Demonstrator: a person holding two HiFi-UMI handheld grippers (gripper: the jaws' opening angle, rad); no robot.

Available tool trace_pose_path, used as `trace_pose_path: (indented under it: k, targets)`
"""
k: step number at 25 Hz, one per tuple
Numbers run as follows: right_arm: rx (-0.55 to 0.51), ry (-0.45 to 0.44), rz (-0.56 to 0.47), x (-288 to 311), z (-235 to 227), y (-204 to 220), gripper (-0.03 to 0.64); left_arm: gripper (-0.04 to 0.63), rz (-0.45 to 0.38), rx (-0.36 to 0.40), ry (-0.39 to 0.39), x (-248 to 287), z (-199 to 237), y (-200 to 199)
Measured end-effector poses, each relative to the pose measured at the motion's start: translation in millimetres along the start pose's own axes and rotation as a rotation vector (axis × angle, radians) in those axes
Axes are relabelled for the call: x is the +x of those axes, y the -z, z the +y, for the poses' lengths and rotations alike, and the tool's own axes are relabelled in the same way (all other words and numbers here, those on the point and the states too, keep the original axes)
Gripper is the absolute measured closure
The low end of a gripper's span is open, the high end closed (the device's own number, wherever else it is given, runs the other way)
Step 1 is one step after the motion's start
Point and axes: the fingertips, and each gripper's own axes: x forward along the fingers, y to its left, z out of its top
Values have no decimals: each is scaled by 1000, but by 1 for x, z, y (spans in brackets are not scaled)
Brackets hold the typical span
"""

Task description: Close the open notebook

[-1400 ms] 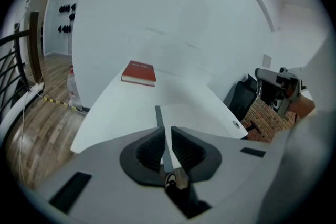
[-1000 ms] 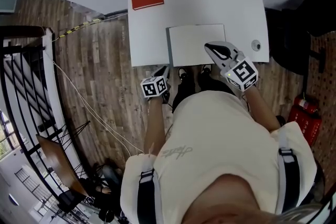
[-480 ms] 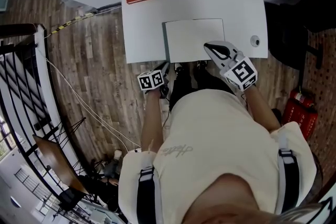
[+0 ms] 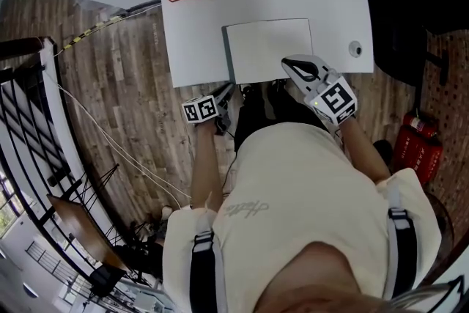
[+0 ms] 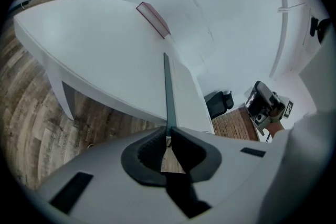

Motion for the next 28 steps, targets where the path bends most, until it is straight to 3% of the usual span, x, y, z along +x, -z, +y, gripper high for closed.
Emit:
trace_pose_path:
  k: [10, 20, 28]
  targets:
    - [-15, 47, 17, -1, 2, -1, 609, 573, 64, -21, 156, 0, -8, -1]
    - [-14, 74, 5, 5, 12, -12, 609, 575, 66, 104, 106, -6, -26, -11]
    - [5, 137, 9, -4, 11, -1, 609, 575, 67, 203, 148, -16, -74, -26]
